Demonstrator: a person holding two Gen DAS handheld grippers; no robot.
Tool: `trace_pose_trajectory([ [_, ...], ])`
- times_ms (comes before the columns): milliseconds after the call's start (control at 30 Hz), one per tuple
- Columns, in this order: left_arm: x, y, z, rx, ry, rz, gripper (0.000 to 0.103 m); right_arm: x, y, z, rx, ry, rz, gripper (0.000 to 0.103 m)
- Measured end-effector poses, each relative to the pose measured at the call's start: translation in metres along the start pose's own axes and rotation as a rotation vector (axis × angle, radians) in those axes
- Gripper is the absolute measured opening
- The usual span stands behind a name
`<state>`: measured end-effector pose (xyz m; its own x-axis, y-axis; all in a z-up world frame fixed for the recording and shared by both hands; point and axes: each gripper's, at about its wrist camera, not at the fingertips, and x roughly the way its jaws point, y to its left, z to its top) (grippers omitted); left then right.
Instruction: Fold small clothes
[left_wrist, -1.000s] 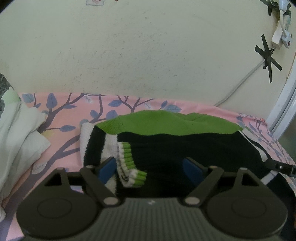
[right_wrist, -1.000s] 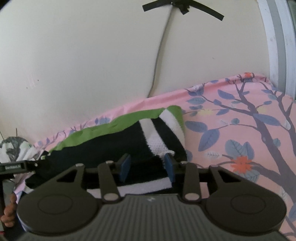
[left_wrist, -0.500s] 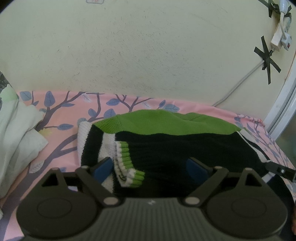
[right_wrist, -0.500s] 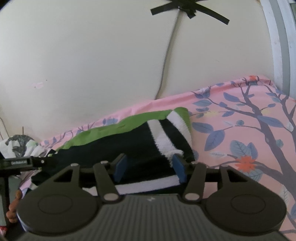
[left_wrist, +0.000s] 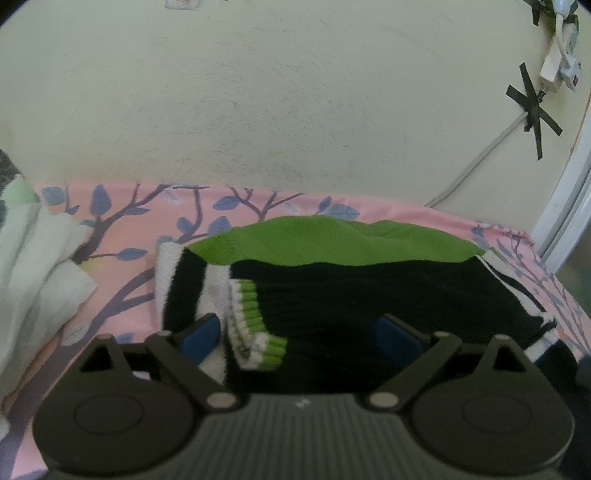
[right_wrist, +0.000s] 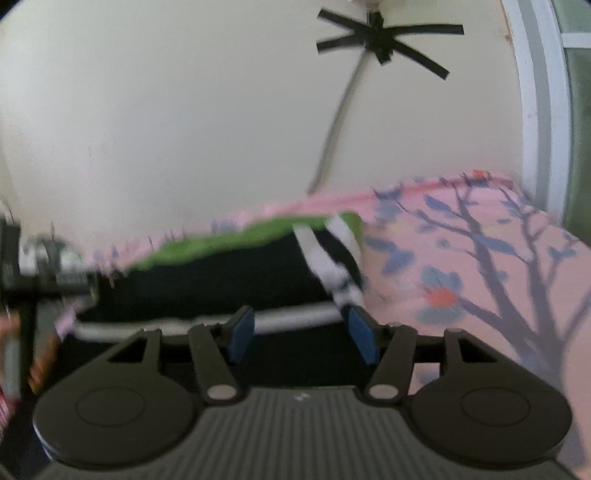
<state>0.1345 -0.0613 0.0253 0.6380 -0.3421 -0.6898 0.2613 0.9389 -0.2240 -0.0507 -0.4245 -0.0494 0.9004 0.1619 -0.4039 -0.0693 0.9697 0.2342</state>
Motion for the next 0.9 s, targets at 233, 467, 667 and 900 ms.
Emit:
trace_pose_trajectory([
  [233, -0.073, -0.014, -0.003, -0.019, -0.063, -0.039, 0.096, -0.033, -0.036, -0.019, 0.067, 0.045, -0.131, 0.049],
  [467, -0.146, -0.023, -0.082, 0.066, -0.057, -0.017, 0.100, -0.072, -0.027, -0.017, 0.092, -0.024, -0.034, 0.055],
  [667, -0.205, 0.000, -0.141, -0.031, -0.023, -0.033, 0.099, -0.095, -0.022, -0.022, 0.053, -0.028, 0.019, 0.055],
  [900, -0.233, 0.000, -0.171, -0.090, 0.068, -0.100, 0.063, -0.154, -0.045, -0.053, 0.039, -0.017, 0.052, 0.055],
])
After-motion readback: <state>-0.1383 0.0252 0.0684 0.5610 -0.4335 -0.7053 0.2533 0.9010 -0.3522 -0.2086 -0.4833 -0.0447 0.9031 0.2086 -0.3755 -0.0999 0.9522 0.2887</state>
